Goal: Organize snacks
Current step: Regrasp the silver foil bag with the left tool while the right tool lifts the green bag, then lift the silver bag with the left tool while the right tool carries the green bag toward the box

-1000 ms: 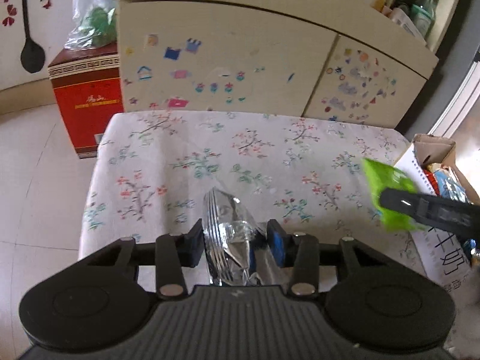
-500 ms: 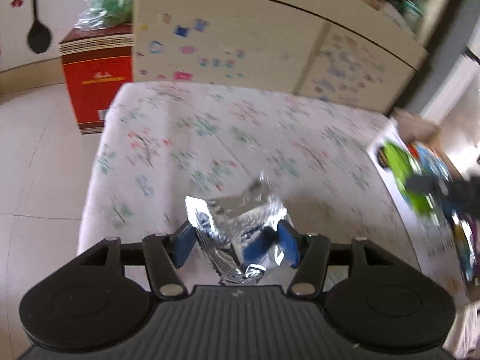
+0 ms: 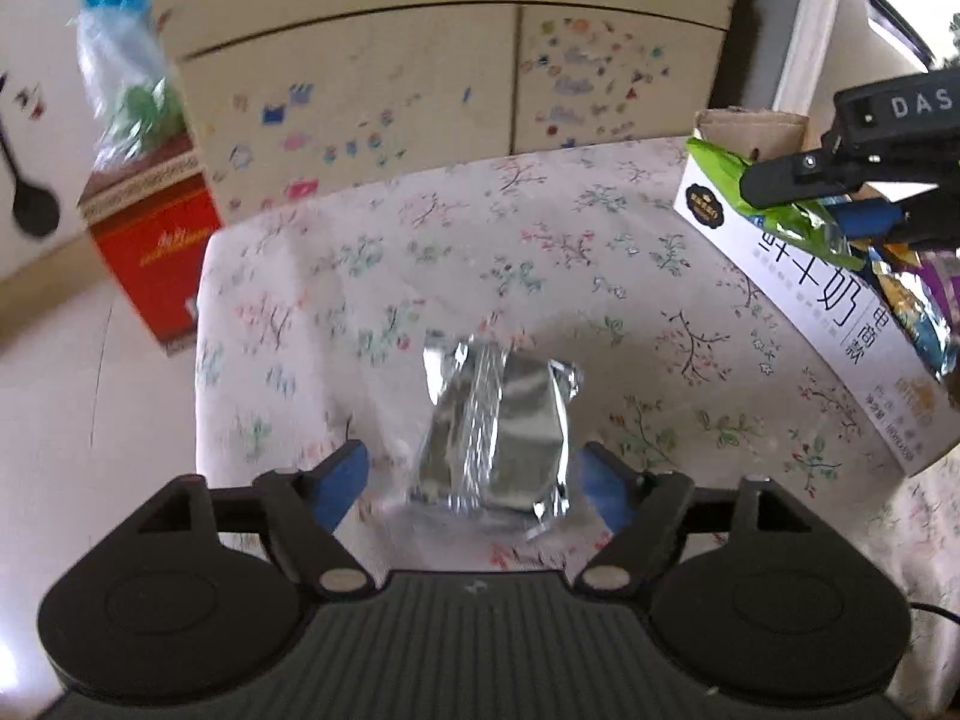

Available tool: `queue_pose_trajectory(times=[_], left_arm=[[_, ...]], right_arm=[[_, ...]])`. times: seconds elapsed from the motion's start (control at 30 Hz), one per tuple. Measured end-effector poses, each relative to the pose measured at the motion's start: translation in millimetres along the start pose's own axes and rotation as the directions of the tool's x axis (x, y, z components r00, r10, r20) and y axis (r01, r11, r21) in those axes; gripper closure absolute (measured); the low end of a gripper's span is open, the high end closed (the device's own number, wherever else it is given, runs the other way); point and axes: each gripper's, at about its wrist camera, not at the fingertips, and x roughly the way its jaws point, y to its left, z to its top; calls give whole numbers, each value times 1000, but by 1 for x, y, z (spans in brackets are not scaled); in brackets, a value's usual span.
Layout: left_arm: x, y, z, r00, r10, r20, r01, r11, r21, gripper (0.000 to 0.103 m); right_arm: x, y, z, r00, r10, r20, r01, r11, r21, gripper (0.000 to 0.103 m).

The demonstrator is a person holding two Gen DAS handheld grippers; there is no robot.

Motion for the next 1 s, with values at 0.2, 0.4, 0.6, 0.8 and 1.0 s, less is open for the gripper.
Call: queue_pose_trajectory(times=[0.2,0.4,0.6,0.8,1.0], left_arm=[[23,-6,5,999,-26,-42,27,999,36,19],[39,-7,1,998,-25,-54,25,1000,1,44],[26,-13,3,1000,-13,-2,13,999,-38,44],[-2,-19,24,996,-25,87,34,994,-101,44],[-26,-30,51,986,-47,160,68,989,-128,44]], right_arm=[[2,-2,0,1000,2,-9,-2,1000,9,47],[6,-3,0,999,16,-32,-15,1000,18,47],[4,-3,0,999,24,-32,-23,1000,15,47],[-5,-3,3,1000,28,-4,-28,1000,-10,47],[-23,2,8,999,30,43,-28,999,-40,47]])
